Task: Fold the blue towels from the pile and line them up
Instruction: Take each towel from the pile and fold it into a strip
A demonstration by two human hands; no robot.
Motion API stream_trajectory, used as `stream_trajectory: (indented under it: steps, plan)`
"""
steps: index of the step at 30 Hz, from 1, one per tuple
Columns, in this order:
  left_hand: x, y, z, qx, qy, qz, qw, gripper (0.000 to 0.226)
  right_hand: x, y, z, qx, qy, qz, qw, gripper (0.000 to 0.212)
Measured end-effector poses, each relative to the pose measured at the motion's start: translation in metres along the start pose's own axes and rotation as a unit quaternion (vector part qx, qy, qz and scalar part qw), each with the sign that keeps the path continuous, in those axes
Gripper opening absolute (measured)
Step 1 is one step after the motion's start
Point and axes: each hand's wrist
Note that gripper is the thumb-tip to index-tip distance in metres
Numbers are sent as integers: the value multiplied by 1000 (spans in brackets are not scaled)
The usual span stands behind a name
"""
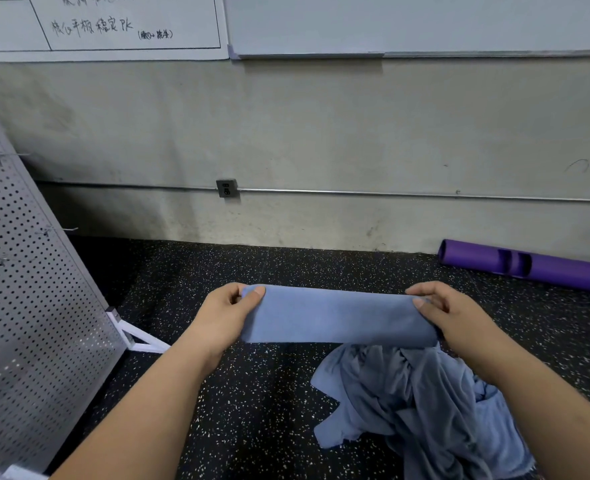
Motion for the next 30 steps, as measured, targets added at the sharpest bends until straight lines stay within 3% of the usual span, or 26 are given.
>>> stream_trajectory:
  steps: [8,13,16,19,23,26,28,30]
  plan:
    - [-9,-3,-4,-34,48,-78,995,42,-4,-6,10,-3,43,-22,999,15]
    - [-3,-3,-2,-21,64,-87,994,57,2,-4,6,-86,104,91,987,31]
    - [-2,-6,-4,-19,86,-89,992,49,2,-1,0,-75,75,86,991,27]
    - [-3,-8,-5,-17,74,-73,994,48,-3,-3,6,-53,71,52,995,20]
    - [-8,-9,-6,-1,20,-47,999,49,-8,-3,5,22,-23,14,999,24]
    - [-12,-8,-5,48,-38,-30,998,53,-10,-2,7,54,-52,-3,997,26]
    - [-13,-9,-8,86,-76,2,993,60,-10,-3,8,56,-51,-8,997,28]
    - [-12,-10,-9,97,-95,53,989,53,-9,-3,7,49,-46,-15,998,30]
Point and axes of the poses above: each hand's wrist, its own y-axis towards the middle knuckle, its own x-axis out of the back of the hand, z = x × y, and after that the axes turned 6 degrees about -z, right-handed
